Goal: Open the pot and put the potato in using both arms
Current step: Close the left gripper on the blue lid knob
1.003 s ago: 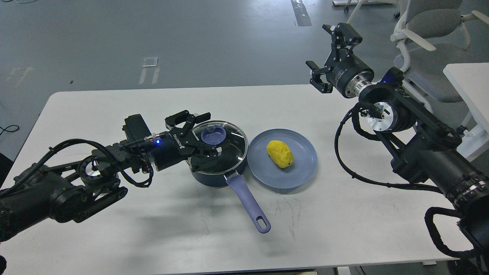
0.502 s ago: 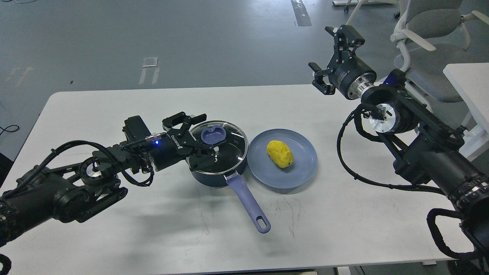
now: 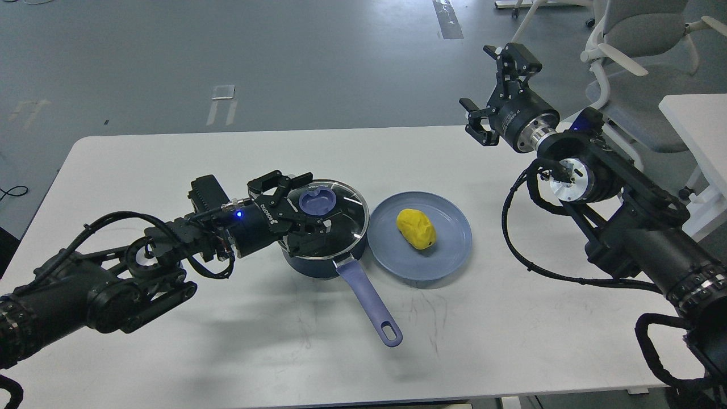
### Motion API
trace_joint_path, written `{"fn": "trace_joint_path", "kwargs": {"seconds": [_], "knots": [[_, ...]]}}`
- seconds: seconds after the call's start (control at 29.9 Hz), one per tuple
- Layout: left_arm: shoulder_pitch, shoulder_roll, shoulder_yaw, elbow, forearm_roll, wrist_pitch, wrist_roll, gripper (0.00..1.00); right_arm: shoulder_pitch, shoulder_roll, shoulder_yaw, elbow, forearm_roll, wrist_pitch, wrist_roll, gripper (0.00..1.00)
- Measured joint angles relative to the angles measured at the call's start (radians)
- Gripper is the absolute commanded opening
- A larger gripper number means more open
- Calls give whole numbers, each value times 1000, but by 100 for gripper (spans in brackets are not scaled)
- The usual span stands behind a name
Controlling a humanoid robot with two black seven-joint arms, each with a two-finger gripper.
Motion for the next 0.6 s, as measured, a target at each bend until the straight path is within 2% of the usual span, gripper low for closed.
{"fn": "trace_joint_path", "kwargs": {"seconds": [0.5, 0.6], "knots": [[-6, -16, 39, 35, 0, 0, 0, 97, -18, 0, -3, 0, -2, 0, 0, 100], [-6, -16, 41, 36, 0, 0, 0, 94, -20, 0, -4, 0, -3, 0, 0, 100]]}}
